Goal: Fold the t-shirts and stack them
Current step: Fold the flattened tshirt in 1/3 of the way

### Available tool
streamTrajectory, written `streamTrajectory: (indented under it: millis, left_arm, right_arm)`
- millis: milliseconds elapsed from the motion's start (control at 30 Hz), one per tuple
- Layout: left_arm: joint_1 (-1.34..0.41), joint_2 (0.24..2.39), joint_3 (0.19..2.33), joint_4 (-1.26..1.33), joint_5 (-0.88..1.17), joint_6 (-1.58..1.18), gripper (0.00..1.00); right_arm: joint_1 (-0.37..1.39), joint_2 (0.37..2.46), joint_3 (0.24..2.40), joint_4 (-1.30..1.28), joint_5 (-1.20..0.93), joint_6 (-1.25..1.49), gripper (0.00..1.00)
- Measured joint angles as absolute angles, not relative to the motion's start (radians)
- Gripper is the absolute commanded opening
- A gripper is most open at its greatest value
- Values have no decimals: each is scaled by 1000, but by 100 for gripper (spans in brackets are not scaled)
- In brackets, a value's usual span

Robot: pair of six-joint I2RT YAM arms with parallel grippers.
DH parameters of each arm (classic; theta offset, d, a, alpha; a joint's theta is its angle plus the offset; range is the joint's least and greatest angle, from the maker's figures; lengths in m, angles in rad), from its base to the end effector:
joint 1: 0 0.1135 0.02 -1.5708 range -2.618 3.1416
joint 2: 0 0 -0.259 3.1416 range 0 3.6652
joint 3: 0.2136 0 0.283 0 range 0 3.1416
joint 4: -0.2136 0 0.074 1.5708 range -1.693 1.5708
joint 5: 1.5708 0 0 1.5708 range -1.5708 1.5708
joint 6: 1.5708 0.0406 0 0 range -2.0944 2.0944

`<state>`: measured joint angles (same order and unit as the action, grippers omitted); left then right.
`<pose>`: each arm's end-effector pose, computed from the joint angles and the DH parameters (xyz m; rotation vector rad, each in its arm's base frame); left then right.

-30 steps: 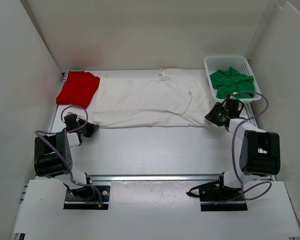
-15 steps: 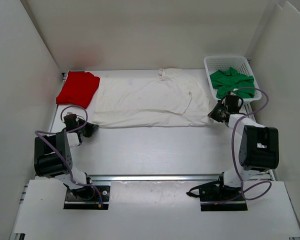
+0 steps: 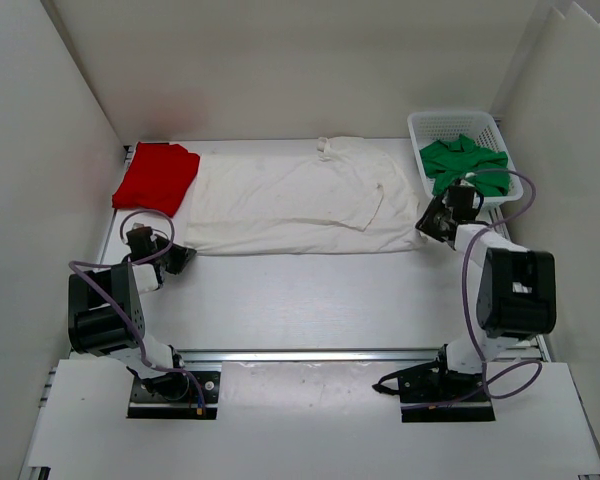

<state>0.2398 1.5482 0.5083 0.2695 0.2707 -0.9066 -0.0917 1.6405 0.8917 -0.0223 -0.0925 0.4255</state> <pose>0.2815 0.0576 0.0855 -1.1823 2.0859 -0.6394 0.3623 -0.0296 0.1478 0.5574 2.2871 0.2727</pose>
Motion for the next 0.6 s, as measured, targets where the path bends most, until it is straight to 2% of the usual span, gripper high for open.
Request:
streamTrajectory:
  millis: [100,233,367,500,600]
  left_arm:
    - [237,1548,509,265,268,-903,0]
    - [233,1548,511,262,265,-902,0]
    - [233,1548,516,254,265,-899,0]
    - [233,1548,535,229,260,-885,0]
    - [237,1551,548,209,257,-872,0]
  right_arm:
    - [-44,1498,846,-31,-29,417,30]
    - [40,1398,833,0,7,408,12]
    - [81,1528,862,0,-54,400,0]
    - [98,1726,948,-74,-112,380,0]
    - [97,1773,976,-93,-144,377,0]
